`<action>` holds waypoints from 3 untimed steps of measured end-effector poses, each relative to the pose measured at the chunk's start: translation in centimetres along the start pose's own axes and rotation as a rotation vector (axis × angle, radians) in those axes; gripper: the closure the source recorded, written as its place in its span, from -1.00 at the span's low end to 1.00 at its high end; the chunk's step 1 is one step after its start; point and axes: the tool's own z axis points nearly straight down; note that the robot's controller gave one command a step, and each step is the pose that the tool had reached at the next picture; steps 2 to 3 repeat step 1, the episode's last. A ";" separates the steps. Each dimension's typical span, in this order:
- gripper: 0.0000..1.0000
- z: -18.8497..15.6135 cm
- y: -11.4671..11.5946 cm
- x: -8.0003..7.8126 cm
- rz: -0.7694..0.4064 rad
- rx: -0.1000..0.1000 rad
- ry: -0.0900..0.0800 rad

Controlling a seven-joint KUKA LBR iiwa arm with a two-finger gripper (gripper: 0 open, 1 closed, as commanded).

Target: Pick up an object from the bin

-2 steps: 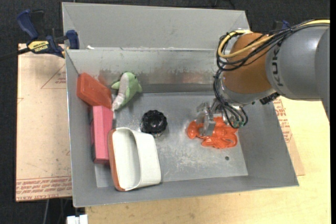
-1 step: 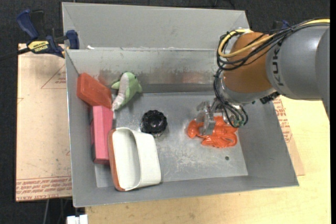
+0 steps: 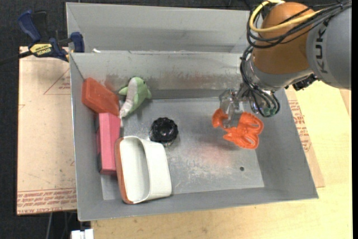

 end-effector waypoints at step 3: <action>1.00 -5.7 -2.1 -3.0 -0.032 0.002 -0.012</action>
Offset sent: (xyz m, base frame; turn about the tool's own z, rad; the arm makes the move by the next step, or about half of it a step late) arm -0.0181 -0.0081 0.1717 0.0108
